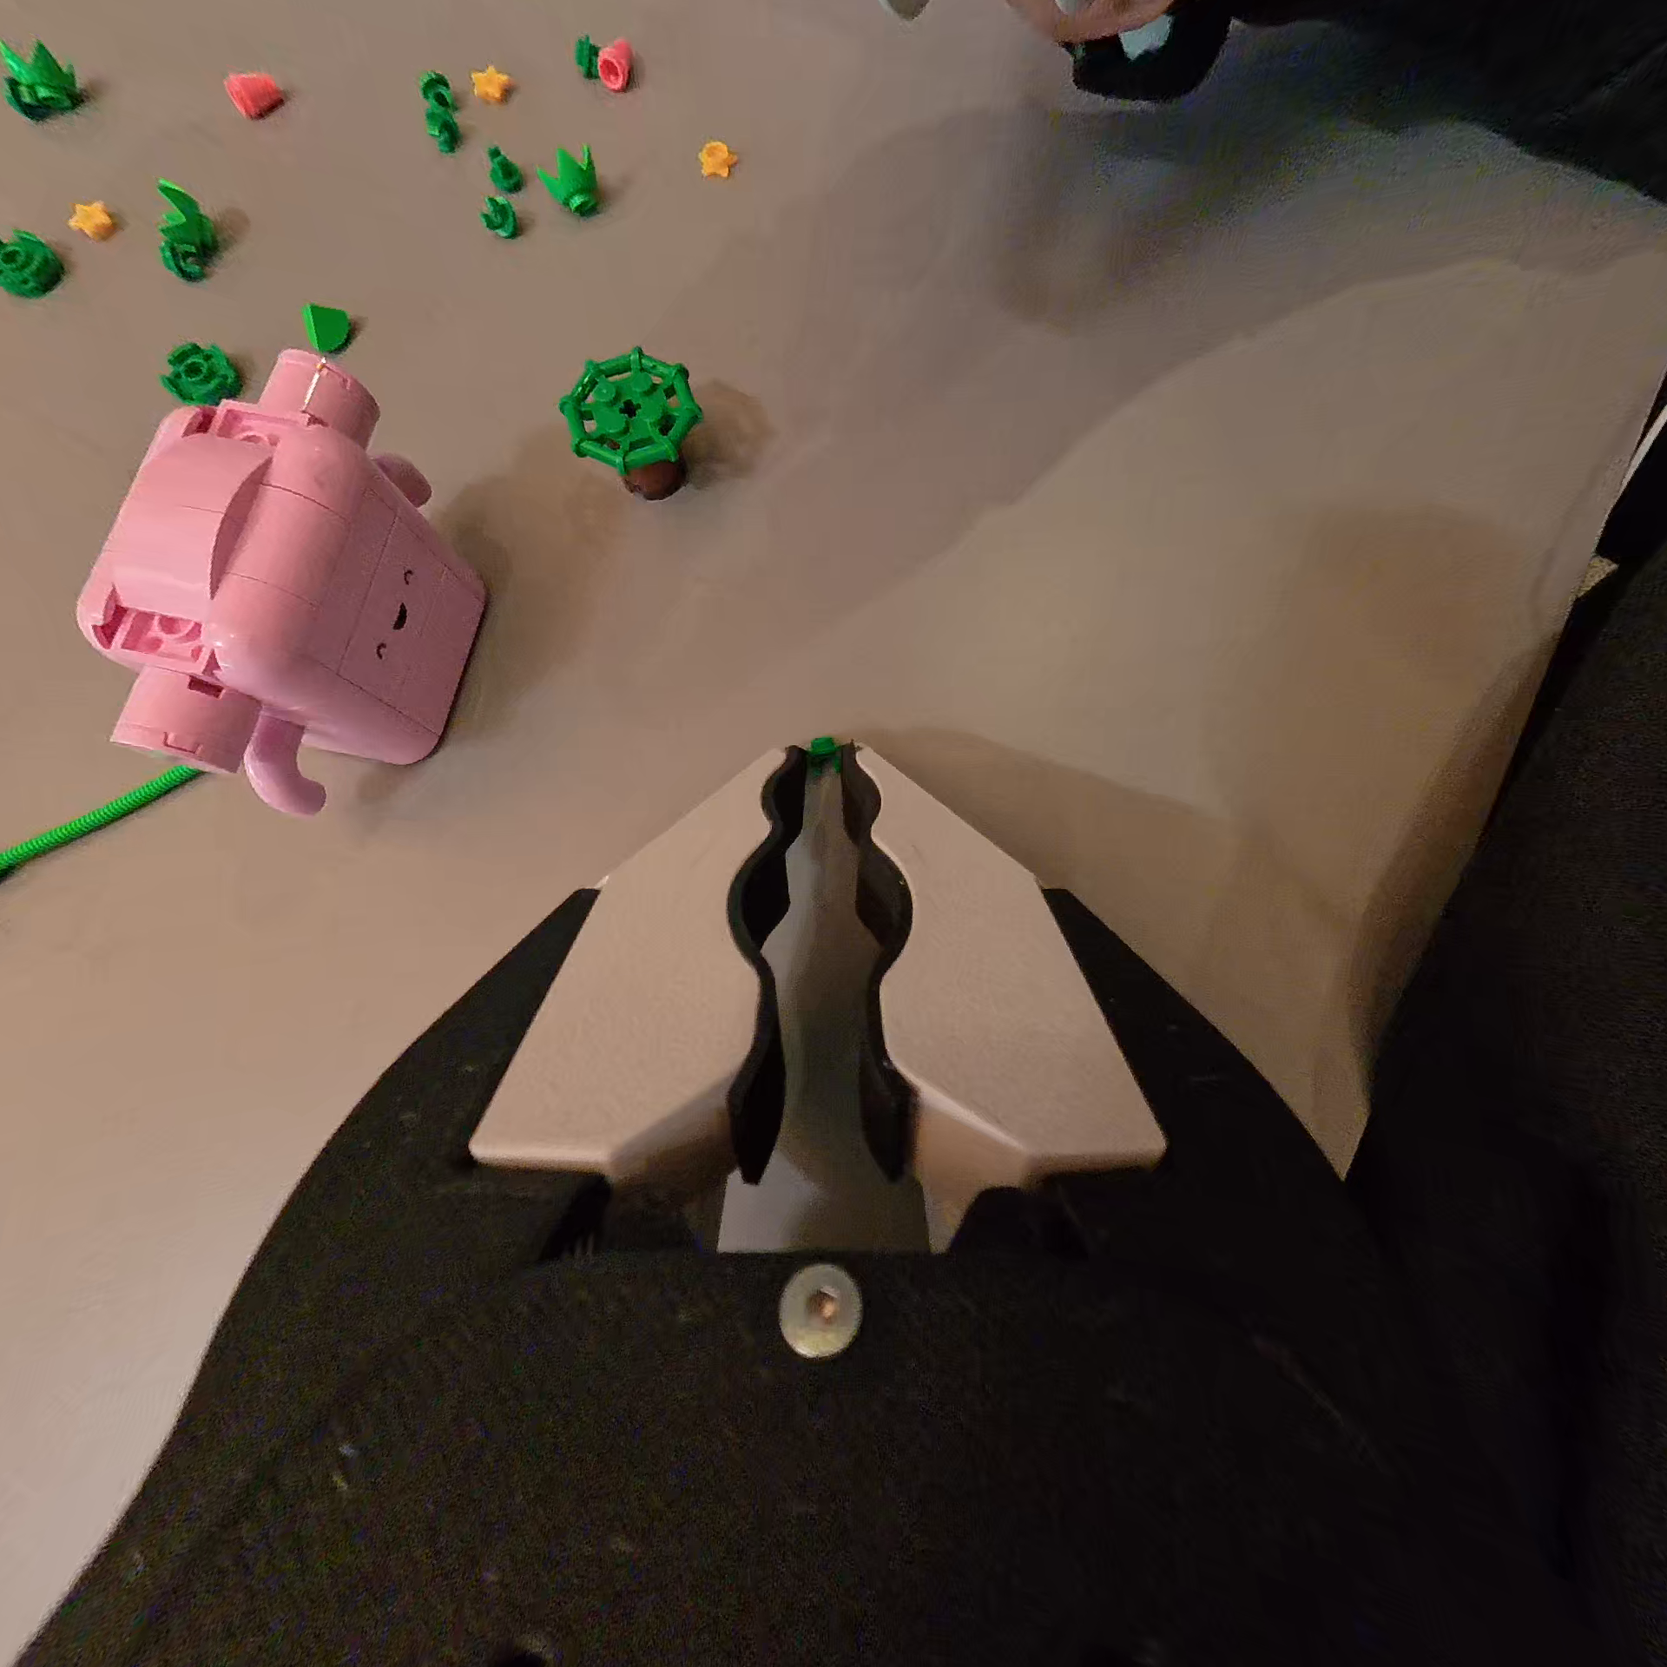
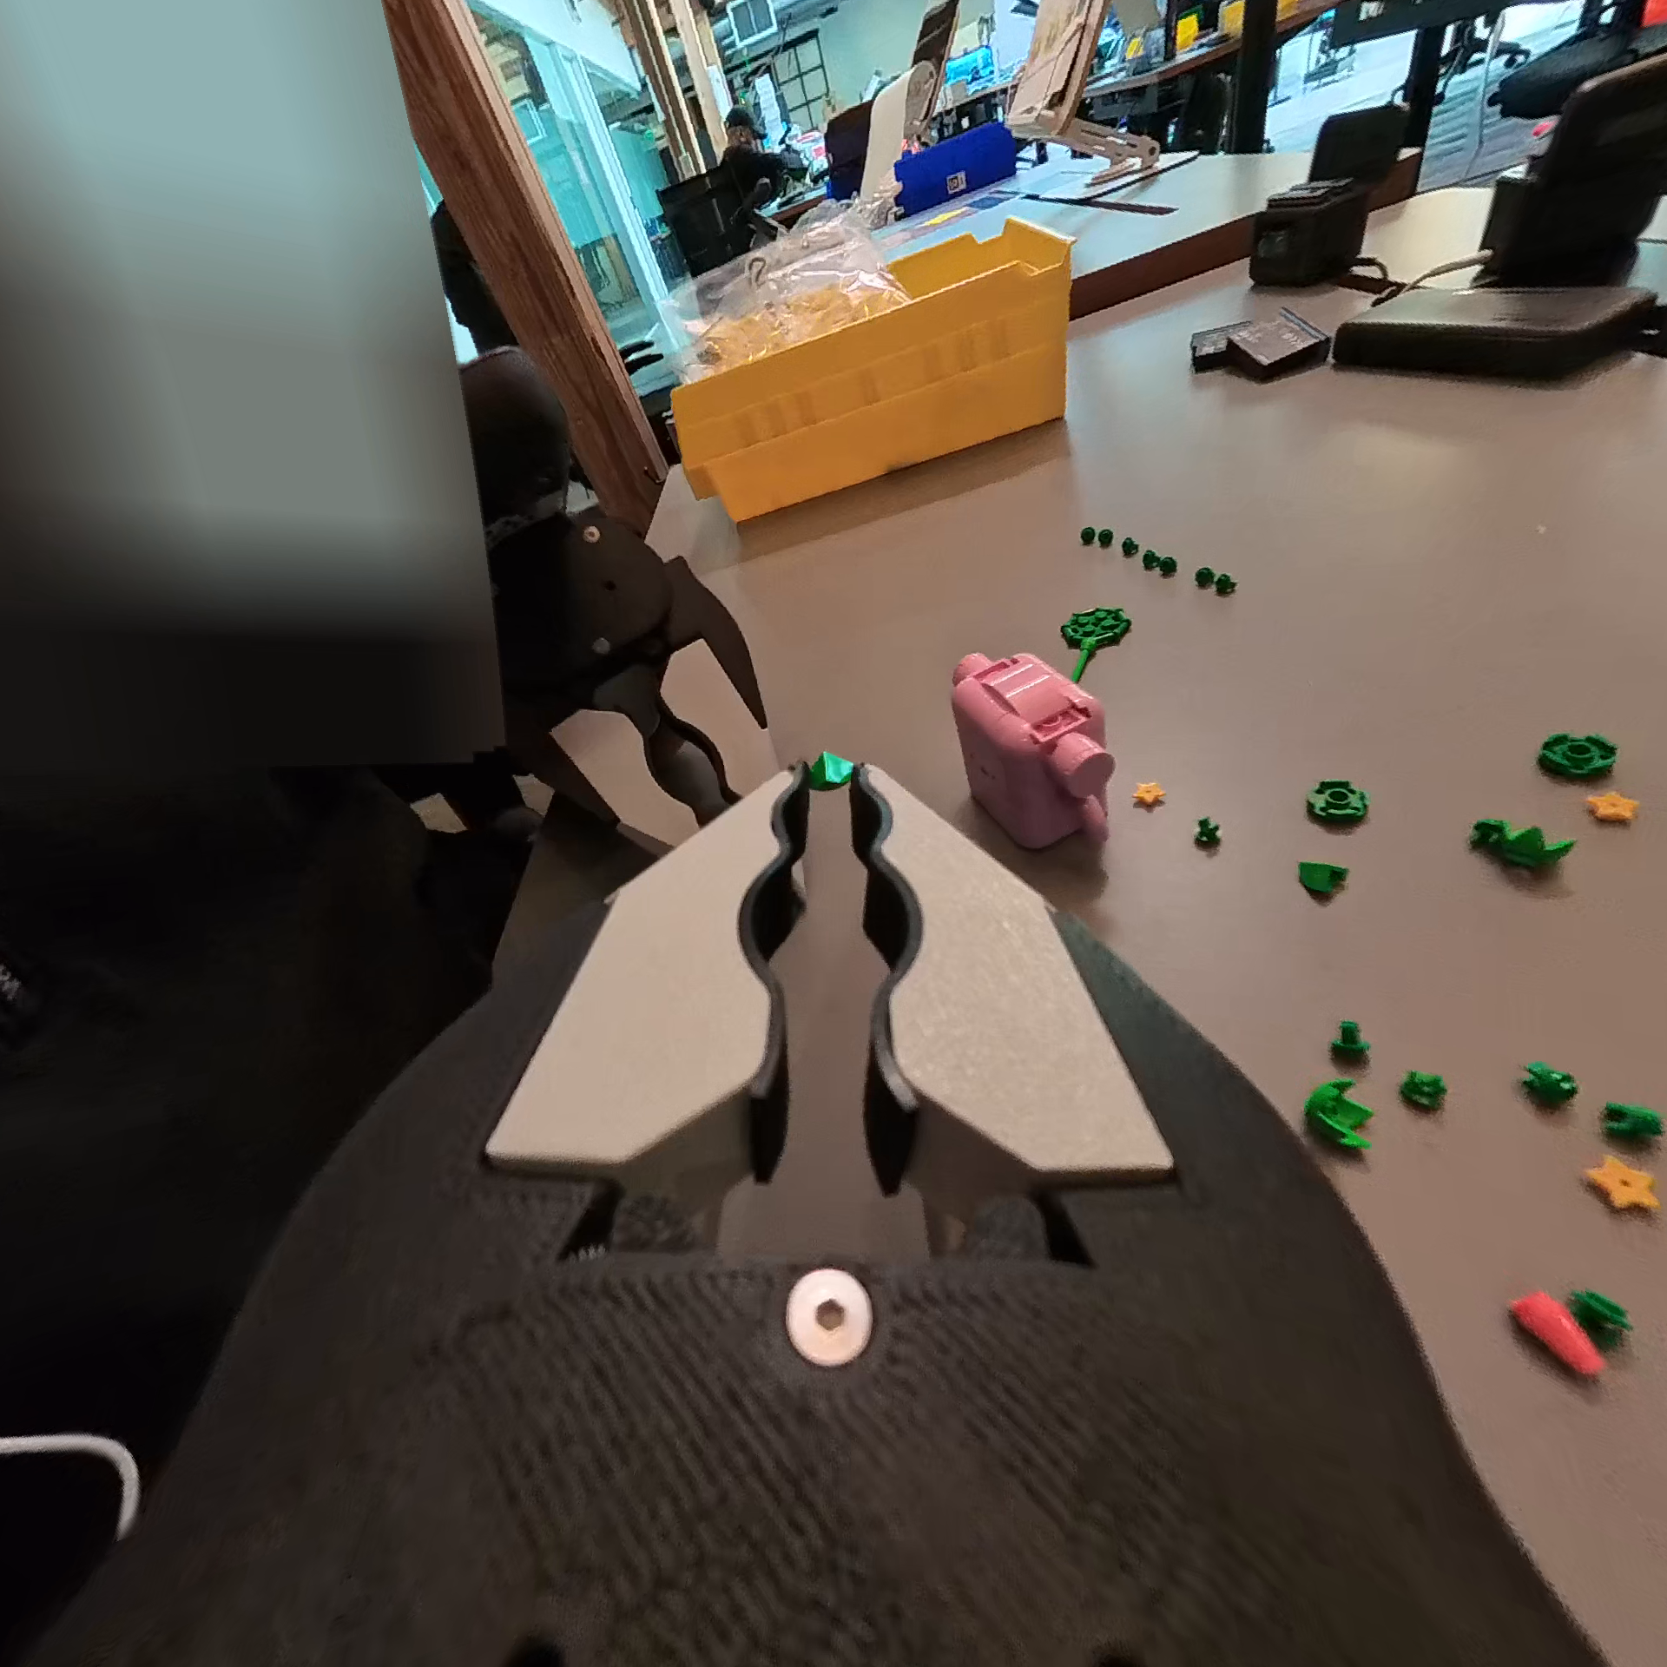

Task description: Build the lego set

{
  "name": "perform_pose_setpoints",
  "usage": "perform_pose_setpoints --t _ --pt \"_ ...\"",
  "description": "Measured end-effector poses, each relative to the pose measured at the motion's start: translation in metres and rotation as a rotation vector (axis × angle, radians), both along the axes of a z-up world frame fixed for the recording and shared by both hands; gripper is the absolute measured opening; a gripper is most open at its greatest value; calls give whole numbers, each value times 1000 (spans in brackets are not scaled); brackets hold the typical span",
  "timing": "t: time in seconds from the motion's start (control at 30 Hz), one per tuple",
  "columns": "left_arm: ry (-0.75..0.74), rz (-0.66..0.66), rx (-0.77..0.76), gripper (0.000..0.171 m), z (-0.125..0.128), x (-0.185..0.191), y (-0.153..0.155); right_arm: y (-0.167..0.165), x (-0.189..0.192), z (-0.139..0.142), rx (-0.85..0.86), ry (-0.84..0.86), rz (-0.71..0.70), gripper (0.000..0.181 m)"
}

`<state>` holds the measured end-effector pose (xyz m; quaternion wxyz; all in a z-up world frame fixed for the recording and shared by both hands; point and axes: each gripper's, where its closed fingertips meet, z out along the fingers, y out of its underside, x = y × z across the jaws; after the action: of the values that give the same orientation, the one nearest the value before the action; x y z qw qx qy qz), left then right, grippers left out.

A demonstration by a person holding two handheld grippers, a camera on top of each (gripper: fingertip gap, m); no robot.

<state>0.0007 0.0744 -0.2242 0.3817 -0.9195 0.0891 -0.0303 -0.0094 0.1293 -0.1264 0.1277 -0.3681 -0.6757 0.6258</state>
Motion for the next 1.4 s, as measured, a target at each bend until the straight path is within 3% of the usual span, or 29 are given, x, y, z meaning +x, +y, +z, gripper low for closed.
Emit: perform_pose_setpoints --t 0.2,0.63,1.4 --pt "5 -6 2 6 0 1 0 -17 8 -15 142 2 72 7" --pt "80 -103 27 6 1 13 -1 -46 27 -77 429 -142 234 7" --pt "5 -27 123 5 18 -5 7 -29 20 -93 519 -207 165 7"
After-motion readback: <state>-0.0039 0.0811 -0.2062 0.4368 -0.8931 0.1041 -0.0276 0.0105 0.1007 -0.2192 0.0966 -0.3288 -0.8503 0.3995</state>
